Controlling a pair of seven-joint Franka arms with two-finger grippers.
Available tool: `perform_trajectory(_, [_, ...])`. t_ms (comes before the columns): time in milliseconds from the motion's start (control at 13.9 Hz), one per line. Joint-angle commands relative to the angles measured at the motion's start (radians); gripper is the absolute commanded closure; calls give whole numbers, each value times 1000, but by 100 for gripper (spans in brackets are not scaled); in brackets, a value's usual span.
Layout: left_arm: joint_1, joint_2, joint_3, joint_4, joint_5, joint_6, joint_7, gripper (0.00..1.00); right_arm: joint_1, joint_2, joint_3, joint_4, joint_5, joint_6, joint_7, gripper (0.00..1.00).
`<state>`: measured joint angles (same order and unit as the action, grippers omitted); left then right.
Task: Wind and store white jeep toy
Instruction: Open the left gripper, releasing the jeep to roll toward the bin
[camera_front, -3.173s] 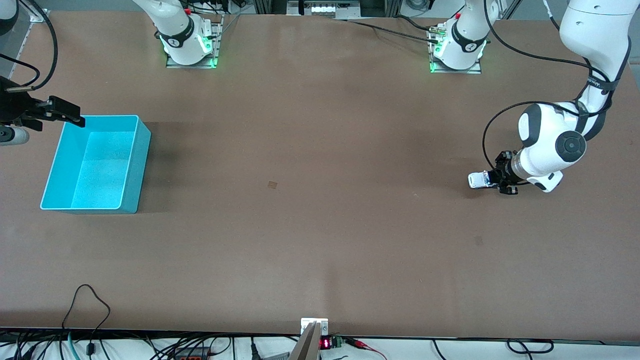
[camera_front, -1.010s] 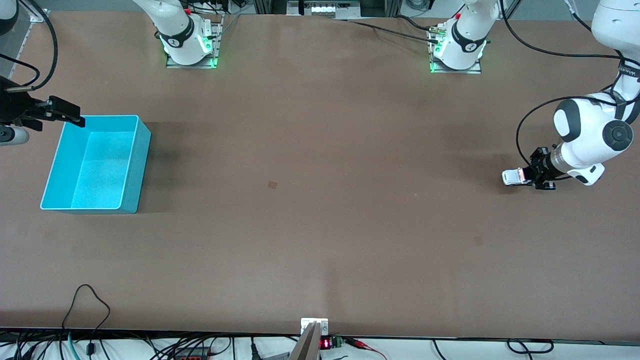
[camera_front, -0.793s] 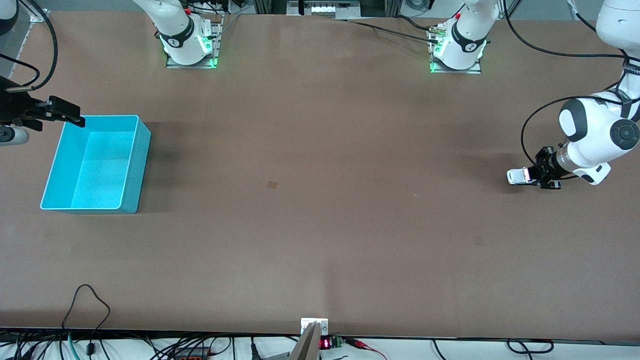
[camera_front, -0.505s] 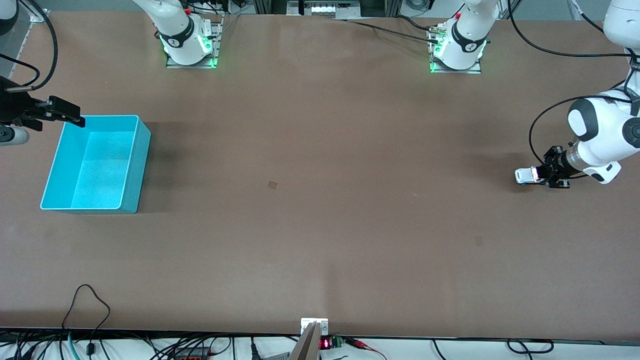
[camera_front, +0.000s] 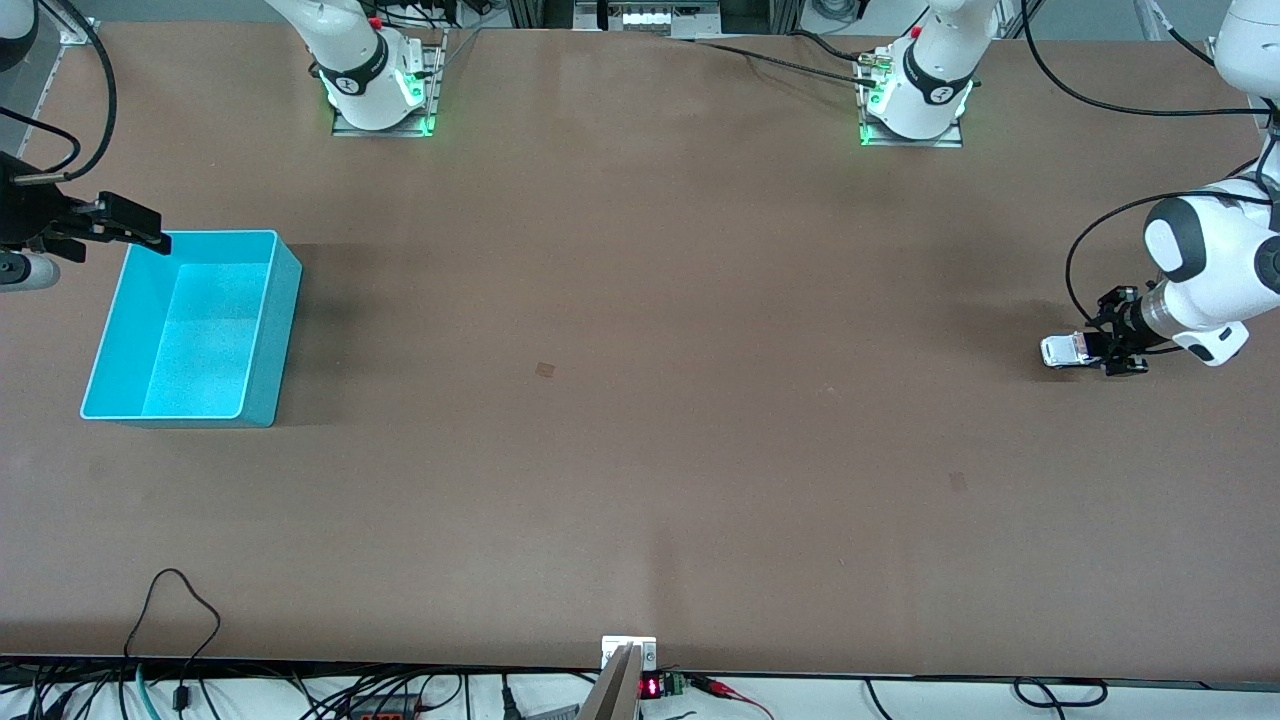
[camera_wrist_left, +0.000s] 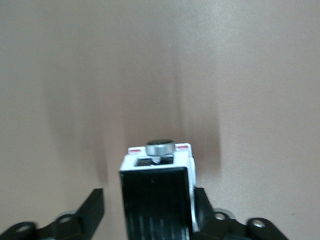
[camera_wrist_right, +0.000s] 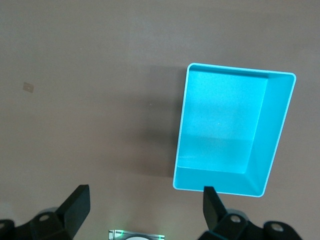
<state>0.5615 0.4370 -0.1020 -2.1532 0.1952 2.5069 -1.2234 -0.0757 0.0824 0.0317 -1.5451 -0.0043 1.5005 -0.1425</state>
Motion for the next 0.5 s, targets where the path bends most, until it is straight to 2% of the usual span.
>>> perform_trajectory(0, [0, -87, -2, 50, 23, -178, 28, 0, 1, -6, 1, 0, 4, -8, -6, 0])
perform_trajectory(216, [-12, -148, -24, 117, 18, -337, 28, 0, -1, -4, 1, 0, 4, -8, -6, 0])
perform_trajectory(433, [-18, -164, -65, 232, 7, -476, 28, 0, -2, -6, 1, 0, 4, -8, -6, 0])
